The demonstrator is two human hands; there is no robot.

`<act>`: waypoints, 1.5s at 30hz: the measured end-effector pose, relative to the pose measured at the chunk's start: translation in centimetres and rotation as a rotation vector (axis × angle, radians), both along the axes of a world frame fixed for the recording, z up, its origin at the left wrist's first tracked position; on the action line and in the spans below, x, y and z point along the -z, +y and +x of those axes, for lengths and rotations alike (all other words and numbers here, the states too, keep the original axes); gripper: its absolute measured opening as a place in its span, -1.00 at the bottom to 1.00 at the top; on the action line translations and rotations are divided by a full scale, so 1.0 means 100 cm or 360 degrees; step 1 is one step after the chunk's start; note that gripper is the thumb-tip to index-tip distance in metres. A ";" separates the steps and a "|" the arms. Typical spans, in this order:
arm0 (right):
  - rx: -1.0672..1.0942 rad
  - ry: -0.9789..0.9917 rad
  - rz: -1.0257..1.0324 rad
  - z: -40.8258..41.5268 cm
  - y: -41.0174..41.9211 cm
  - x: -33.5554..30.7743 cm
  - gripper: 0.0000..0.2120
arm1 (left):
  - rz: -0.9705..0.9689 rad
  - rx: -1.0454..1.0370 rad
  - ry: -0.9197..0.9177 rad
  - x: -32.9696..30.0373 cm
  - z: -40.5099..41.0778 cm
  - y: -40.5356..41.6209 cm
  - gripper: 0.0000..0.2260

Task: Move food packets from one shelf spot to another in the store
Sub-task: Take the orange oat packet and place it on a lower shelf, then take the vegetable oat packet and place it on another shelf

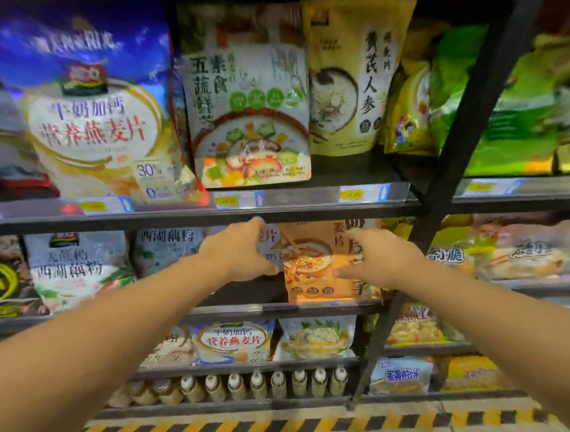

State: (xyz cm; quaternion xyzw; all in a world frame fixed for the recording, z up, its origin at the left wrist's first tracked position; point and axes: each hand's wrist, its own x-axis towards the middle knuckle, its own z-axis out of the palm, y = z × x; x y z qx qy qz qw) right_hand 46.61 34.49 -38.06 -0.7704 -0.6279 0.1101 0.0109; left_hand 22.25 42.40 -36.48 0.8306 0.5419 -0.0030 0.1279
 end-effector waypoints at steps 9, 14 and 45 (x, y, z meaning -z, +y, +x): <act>-0.0169 -0.0081 0.0226 -0.030 -0.032 -0.199 0.00 | 0.0188 0.0129 -0.0095 -0.189 -0.016 -0.034 -0.18; -0.0186 -0.0128 0.0180 -0.040 -0.056 -0.272 0.03 | 0.0217 0.0187 -0.0108 -0.268 -0.021 -0.055 -0.11; 0.0121 0.0064 0.0461 0.008 -0.140 -0.394 0.00 | 0.0247 0.0362 -0.0473 -0.372 0.008 -0.092 -0.21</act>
